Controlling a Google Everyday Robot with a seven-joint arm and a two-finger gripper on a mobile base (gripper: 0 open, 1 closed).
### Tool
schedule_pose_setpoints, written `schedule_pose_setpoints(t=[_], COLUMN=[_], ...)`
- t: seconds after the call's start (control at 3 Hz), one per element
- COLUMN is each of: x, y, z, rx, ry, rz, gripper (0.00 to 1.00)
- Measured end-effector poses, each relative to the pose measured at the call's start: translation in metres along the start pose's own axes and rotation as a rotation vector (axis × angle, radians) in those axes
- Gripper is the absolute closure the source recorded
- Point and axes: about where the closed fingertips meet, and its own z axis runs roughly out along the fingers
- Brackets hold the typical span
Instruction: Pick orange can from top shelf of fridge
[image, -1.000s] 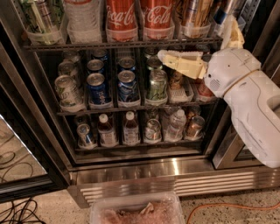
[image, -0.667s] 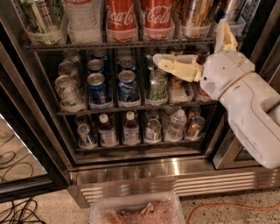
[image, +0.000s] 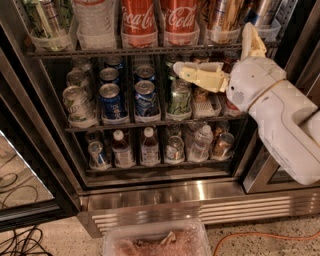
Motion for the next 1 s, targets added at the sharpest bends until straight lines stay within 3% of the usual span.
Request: schedule_pose_setpoints(t=[0.33,1.0], x=[-0.004,-0.009], y=[-0.014,-0.027], z=[0.016,0.031], rx=[0.004,0.030], ry=[-0.031,-0.063], rz=[-0.042,-0.040], gripper=[0.00,0.00])
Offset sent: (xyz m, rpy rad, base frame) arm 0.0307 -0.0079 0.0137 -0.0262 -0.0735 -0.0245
